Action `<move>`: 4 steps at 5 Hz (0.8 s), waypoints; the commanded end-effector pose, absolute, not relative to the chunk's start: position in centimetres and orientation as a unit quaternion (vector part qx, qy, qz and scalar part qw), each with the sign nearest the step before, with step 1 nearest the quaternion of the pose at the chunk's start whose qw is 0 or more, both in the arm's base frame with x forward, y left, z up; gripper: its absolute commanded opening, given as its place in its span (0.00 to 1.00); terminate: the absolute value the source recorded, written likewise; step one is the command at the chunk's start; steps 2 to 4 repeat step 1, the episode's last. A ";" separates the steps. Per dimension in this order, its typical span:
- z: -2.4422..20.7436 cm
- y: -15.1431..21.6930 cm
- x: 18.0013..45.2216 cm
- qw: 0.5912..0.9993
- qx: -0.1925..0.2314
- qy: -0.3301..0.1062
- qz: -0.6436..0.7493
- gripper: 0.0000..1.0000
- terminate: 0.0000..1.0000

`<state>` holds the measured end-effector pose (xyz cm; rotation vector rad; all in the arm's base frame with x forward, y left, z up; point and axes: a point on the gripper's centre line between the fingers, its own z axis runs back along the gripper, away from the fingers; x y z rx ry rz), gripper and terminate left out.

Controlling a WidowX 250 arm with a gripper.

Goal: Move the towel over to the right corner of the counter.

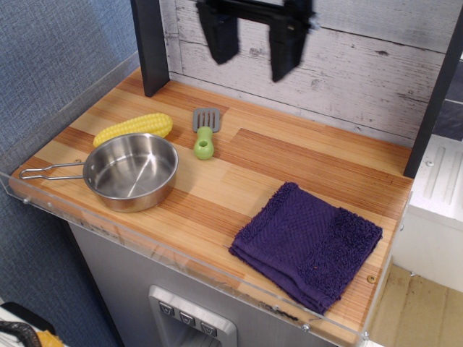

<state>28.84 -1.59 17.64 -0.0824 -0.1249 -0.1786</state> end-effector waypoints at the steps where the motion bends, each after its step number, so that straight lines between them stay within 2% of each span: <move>1: 19.4 -0.1 28.7 0.993 -0.029 -0.075 -0.083 1.00 1.00; 4: 19.4 -0.1 28.7 0.993 -0.029 -0.075 -0.083 1.00 1.00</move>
